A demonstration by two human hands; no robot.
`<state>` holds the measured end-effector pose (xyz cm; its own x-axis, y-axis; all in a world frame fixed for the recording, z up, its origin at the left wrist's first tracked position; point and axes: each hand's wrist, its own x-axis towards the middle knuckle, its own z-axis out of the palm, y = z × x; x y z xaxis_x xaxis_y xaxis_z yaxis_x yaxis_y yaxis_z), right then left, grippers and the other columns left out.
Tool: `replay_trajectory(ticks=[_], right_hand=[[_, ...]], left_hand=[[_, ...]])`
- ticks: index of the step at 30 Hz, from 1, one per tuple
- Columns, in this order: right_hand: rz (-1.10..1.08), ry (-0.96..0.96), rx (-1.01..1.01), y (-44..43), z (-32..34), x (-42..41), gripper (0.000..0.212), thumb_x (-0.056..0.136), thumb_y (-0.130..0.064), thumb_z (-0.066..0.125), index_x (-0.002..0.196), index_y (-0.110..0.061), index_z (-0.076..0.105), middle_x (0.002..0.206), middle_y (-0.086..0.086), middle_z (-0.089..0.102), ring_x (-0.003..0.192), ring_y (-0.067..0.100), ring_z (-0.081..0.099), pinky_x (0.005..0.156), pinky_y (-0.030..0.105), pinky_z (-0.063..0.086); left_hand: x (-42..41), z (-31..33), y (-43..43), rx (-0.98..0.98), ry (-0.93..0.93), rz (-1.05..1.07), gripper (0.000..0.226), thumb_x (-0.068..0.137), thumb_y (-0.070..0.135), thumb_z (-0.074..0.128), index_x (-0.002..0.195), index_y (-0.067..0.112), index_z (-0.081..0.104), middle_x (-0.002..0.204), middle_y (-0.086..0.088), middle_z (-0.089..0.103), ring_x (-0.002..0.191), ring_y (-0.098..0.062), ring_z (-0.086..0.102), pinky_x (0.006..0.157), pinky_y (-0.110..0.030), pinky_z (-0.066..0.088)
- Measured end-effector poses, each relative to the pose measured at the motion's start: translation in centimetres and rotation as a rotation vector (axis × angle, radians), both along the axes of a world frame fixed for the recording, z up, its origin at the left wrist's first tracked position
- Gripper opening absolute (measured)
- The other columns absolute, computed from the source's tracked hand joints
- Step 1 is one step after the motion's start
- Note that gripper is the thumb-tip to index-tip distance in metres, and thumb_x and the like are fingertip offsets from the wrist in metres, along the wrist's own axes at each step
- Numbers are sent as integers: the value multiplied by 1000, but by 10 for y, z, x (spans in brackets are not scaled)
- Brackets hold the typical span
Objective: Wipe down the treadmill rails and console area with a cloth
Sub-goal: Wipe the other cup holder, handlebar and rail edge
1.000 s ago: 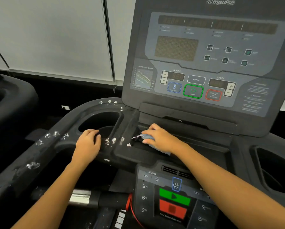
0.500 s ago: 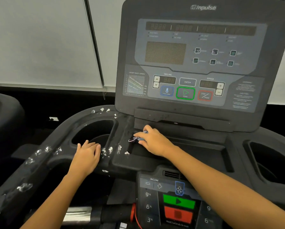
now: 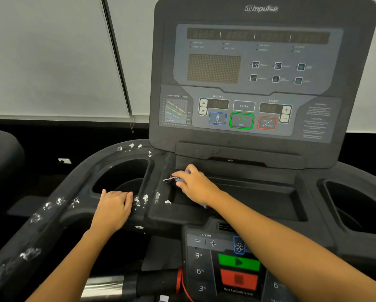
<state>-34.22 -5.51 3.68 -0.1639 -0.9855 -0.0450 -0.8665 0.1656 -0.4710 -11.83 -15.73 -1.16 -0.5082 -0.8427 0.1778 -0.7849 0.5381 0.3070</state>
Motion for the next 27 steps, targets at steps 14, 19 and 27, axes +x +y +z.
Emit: replay_trajectory(ticks=[14, 19, 27], right_hand=[[-23, 5, -39, -13, 1, 6, 35, 99, -28, 42, 133, -27, 51, 104, -3, 33, 104, 28, 50, 93, 34, 41], [235, 57, -22, 9, 6, 16, 34, 97, -31, 48, 130, -31, 54, 114, 1, 42, 95, 14, 45, 88, 24, 38], [254, 5, -17, 8, 9, 15, 29, 95, -27, 52, 122, -32, 61, 109, -5, 44, 94, 10, 47, 83, 20, 36]], left_hand=[[-2, 9, 1, 6, -24, -25, 41, 98, 23, 36, 65, 9, 56, 72, -8, 62, 79, -24, 56, 111, -45, 21], [-1, 7, 3, -8, 4, -30, 39, 98, 22, 37, 62, 13, 49, 67, -4, 57, 77, -22, 54, 111, -45, 22], [0, 5, 3, -25, 44, -34, 37, 97, 21, 39, 63, 14, 50, 65, 0, 51, 74, -20, 50, 111, -46, 22]])
